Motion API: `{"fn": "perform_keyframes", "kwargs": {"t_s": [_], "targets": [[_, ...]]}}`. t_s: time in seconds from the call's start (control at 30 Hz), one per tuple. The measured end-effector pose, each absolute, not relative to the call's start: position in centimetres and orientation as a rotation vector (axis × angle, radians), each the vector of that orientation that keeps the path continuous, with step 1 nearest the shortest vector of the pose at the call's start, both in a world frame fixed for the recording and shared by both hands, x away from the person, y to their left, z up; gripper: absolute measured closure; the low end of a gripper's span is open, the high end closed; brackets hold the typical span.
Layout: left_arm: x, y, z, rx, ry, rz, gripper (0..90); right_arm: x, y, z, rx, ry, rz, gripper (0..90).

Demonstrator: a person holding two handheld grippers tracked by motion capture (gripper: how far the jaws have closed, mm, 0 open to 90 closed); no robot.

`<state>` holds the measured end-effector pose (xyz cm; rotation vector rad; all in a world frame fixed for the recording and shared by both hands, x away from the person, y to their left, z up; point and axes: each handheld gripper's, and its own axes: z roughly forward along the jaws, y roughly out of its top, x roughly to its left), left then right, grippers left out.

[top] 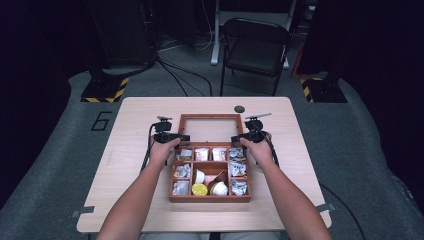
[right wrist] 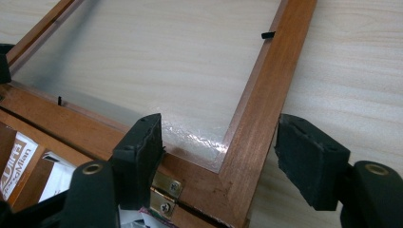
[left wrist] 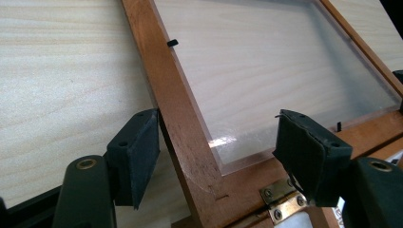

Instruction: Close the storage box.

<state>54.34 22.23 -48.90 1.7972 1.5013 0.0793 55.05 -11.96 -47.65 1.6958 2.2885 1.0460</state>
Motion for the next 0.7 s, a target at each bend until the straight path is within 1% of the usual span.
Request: {"fn": "perform_keyframes", "kwargs": {"t_s": [0.2, 0.23, 0.37, 0.53, 0.7], "targets": [[54.6, 21.9, -49.4, 1.791, 1.516, 0.038, 28.9, 55.3, -12.1, -48.0, 1.743, 2.277, 1.073, 30.1], [54.6, 21.9, -49.4, 1.792, 1.512, 0.039, 27.4, 55.4, -12.1, -48.0, 1.756, 2.274, 1.076, 30.1], [54.6, 21.8, -49.5, 1.775, 1.519, 0.034, 27.1, 55.6, -12.1, -48.3, 1.757, 2.273, 1.081, 29.8], [54.7, 21.8, -49.6, 1.774, 1.514, 0.031, 26.4, 55.8, -12.1, -48.6, 1.769, 2.273, 1.094, 27.0], [54.8, 21.8, -49.7, 1.776, 1.506, 0.029, 25.8, 55.9, -12.1, -48.8, 1.821, 2.273, 1.124, 26.7]]}}
